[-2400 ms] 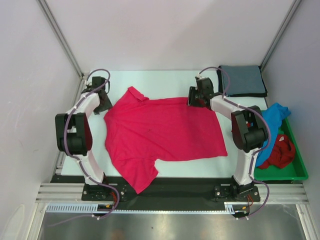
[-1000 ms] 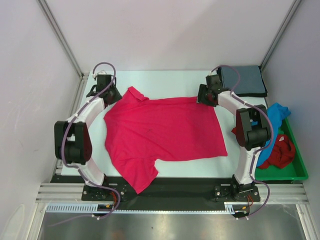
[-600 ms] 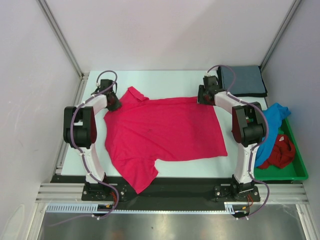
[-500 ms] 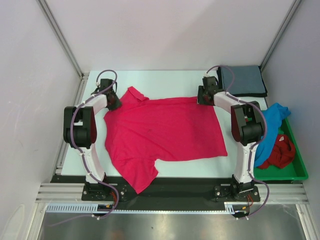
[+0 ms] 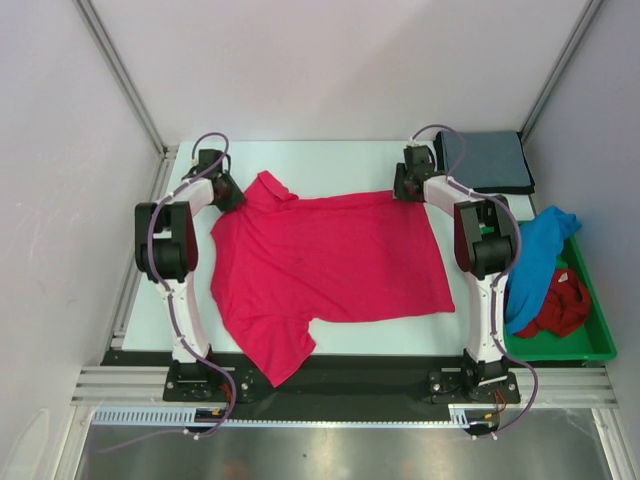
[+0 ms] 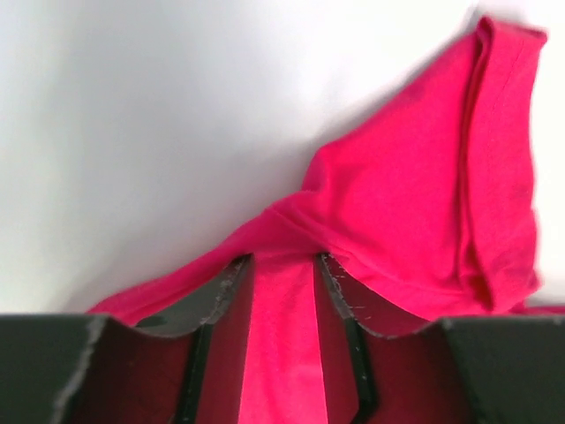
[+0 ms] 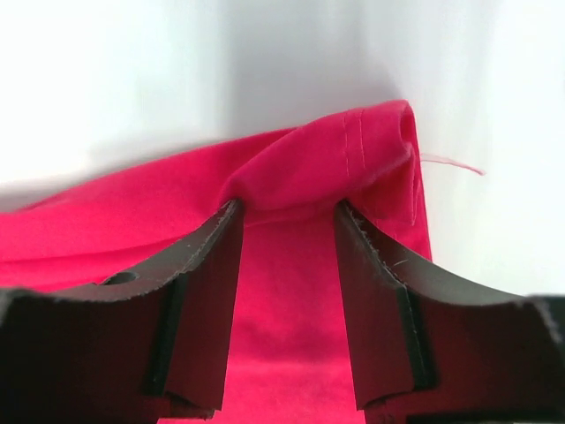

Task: Fold and stack the t-shirts
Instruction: Flatten the tshirt out

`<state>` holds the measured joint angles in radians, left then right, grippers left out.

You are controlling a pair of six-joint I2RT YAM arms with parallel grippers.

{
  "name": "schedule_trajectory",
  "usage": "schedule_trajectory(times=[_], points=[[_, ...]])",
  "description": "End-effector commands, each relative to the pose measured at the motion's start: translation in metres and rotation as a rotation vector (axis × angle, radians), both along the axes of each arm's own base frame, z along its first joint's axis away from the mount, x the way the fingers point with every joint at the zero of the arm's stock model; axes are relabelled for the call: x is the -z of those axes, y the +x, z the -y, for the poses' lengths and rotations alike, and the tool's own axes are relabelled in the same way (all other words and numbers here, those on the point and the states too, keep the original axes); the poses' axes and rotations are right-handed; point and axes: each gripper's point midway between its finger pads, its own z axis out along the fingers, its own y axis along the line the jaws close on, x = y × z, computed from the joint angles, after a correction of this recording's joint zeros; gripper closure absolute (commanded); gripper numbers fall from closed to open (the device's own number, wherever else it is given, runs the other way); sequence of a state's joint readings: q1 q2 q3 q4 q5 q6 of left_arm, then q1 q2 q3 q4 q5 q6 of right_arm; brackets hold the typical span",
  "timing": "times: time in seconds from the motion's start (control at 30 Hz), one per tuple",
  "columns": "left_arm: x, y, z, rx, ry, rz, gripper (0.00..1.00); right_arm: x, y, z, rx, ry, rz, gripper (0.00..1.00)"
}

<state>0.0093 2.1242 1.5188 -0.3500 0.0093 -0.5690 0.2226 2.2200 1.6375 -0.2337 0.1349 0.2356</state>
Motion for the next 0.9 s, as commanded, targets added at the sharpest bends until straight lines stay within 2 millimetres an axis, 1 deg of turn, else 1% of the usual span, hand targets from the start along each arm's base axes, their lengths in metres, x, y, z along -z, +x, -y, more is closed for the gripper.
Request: schedule_trajectory(times=[0.0, 0.03, 0.07, 0.1, 0.13, 0.17, 0.2, 0.23, 0.27, 0.3, 0.33, 0.37, 0.4, 0.43, 0.47, 0.5, 0.53, 0.57, 0.6, 0.63, 0.67, 0.7, 0.73, 0.77, 0.8, 0.83, 0.87], points=[[0.013, 0.012, -0.009, -0.039, -0.086, -0.041, 0.6, -0.005, 0.017, 0.006, 0.047, 0.025, 0.012, 0.5], [0.013, 0.017, -0.013, -0.046, -0.099, -0.037, 0.59, -0.007, 0.02, 0.005, 0.058, 0.048, 0.012, 0.5], [0.014, 0.021, -0.014, -0.043, -0.112, -0.038, 0.59, -0.002, 0.021, 0.009, 0.068, 0.055, -0.002, 0.5], [0.003, 0.033, -0.016, -0.041, -0.115, -0.014, 0.59, -0.001, 0.024, 0.01, 0.071, 0.064, -0.005, 0.5], [0.013, 0.036, -0.019, -0.04, -0.117, -0.033, 0.59, -0.006, 0.028, 0.011, 0.077, 0.071, -0.001, 0.5], [0.012, 0.042, -0.018, -0.025, -0.116, -0.028, 0.59, 0.001, 0.029, 0.015, 0.087, 0.071, -0.015, 0.49], [0.001, 0.053, -0.02, -0.018, -0.113, -0.009, 0.59, 0.0, 0.032, 0.017, 0.09, 0.077, -0.015, 0.49], [0.011, 0.054, -0.022, -0.002, -0.101, -0.033, 0.58, 0.0, 0.034, 0.017, 0.088, 0.086, -0.015, 0.49], [0.007, 0.058, -0.025, 0.003, -0.085, -0.033, 0.57, -0.007, 0.041, 0.018, 0.088, 0.091, 0.001, 0.49], [-0.002, 0.059, -0.03, -0.004, -0.056, -0.042, 0.56, -0.002, 0.043, 0.022, 0.095, 0.089, -0.006, 0.49], [-0.006, 0.06, -0.034, -0.01, -0.038, -0.04, 0.55, 0.001, 0.042, 0.024, 0.095, 0.081, -0.022, 0.49], [-0.022, 0.06, -0.035, -0.002, -0.023, -0.013, 0.53, -0.002, 0.045, 0.027, 0.092, 0.073, -0.019, 0.49], [-0.025, 0.054, -0.04, -0.012, 0.005, -0.017, 0.5, -0.009, 0.052, 0.03, 0.096, 0.071, -0.008, 0.49], [-0.032, 0.05, -0.043, -0.01, 0.03, -0.013, 0.47, -0.011, 0.049, 0.031, 0.092, 0.073, -0.029, 0.49], [-0.064, 0.047, -0.046, -0.017, 0.05, 0.039, 0.43, -0.017, 0.049, 0.032, 0.087, 0.076, -0.027, 0.49], [-0.062, 0.033, -0.05, -0.03, 0.077, 0.016, 0.4, -0.032, 0.048, 0.029, 0.076, 0.082, -0.008, 0.47], [-0.076, 0.025, -0.055, -0.047, 0.11, 0.029, 0.38, -0.039, 0.045, 0.027, 0.07, 0.083, -0.006, 0.45], [-0.086, 0.018, -0.059, -0.055, 0.127, 0.038, 0.35, -0.047, 0.04, 0.027, 0.067, 0.08, -0.007, 0.43], [-0.102, 0.0, -0.061, -0.065, 0.14, 0.05, 0.34, -0.052, 0.036, 0.024, 0.064, 0.081, -0.013, 0.4], [-0.108, -0.01, -0.062, -0.078, 0.154, 0.052, 0.34, -0.063, 0.025, 0.027, 0.081, 0.075, -0.034, 0.39], [-0.096, -0.029, -0.06, -0.085, 0.145, 0.012, 0.32, -0.067, 0.019, 0.03, 0.098, 0.075, -0.045, 0.38], [-0.119, -0.039, -0.06, -0.09, 0.147, 0.059, 0.32, -0.069, 0.012, 0.032, 0.112, 0.075, -0.054, 0.36], [-0.118, -0.049, -0.058, -0.105, 0.137, 0.052, 0.32, -0.077, -0.002, 0.039, 0.131, 0.059, -0.062, 0.35], [-0.12, -0.06, -0.056, -0.109, 0.127, 0.054, 0.36, -0.08, -0.01, 0.044, 0.144, 0.049, -0.067, 0.35], [-0.115, -0.083, -0.053, -0.114, 0.116, 0.037, 0.37, -0.086, -0.018, 0.048, 0.151, 0.042, -0.066, 0.34], [-0.112, -0.095, -0.05, -0.131, 0.095, 0.032, 0.38, -0.076, -0.034, 0.056, 0.169, 0.017, -0.108, 0.34], [-0.108, -0.107, -0.048, -0.14, 0.081, 0.022, 0.41, -0.096, -0.042, 0.064, 0.186, 0.013, -0.08, 0.33]])
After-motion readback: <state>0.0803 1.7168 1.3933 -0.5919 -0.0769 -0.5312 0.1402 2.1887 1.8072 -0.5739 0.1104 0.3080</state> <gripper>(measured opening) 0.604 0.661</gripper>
